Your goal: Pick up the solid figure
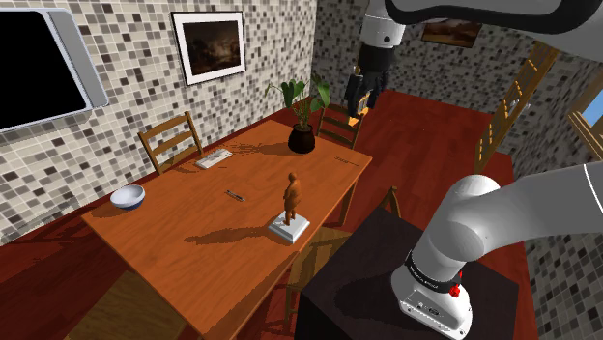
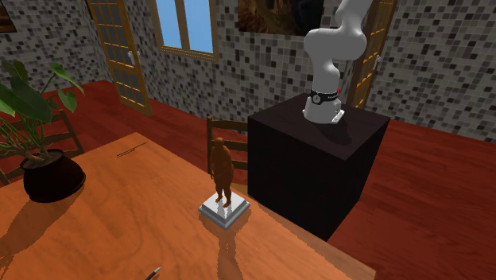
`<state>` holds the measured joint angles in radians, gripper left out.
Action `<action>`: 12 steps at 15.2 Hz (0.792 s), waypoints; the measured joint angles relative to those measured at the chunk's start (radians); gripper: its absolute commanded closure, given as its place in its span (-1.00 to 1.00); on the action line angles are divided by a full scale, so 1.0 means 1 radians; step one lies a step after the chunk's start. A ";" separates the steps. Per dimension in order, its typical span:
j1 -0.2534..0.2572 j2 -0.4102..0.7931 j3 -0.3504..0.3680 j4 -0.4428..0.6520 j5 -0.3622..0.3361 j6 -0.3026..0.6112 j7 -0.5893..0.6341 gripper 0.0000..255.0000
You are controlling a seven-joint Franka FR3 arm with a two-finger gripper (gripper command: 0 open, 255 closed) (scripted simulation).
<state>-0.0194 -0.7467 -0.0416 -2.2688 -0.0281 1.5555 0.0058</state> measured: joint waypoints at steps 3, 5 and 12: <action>0.000 0.023 -0.002 -0.020 -0.005 0.039 -0.004 -1.00; 0.002 0.065 0.002 -0.045 -0.009 0.099 -0.001 -1.00; 0.005 0.251 0.005 -0.086 -0.032 0.309 -0.003 -1.00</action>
<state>-0.0148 -0.4956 -0.0370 -2.3544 -0.0596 1.8644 0.0025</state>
